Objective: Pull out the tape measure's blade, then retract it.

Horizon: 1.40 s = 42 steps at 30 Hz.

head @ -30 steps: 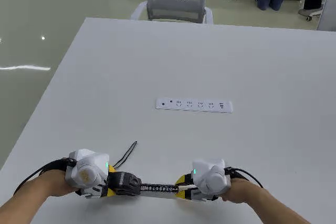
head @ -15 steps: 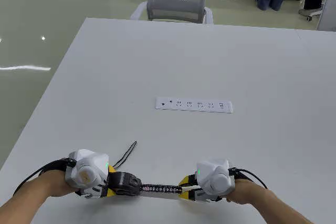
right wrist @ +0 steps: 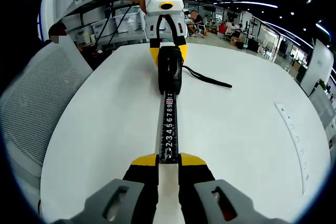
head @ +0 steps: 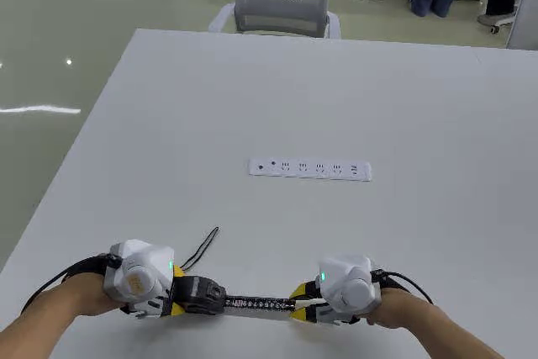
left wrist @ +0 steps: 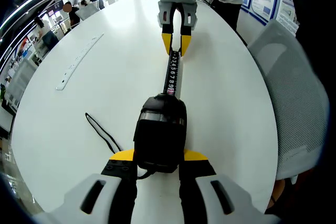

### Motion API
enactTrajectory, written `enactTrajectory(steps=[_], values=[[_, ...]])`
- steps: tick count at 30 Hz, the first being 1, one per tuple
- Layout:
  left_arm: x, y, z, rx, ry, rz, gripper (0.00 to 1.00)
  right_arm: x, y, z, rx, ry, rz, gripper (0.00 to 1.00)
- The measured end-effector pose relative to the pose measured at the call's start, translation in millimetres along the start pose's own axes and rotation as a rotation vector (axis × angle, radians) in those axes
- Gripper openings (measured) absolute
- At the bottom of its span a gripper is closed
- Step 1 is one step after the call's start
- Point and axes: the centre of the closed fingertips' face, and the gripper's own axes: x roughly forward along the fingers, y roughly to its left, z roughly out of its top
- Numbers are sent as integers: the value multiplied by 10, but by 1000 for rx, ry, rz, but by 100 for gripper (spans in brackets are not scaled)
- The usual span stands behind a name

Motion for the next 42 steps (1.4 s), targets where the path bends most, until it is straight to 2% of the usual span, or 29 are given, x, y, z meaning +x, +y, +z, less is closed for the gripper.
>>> enactTrajectory(steps=[42], values=[[3, -5, 10, -2, 3, 2, 26, -188, 14, -175, 12, 15, -1, 12]])
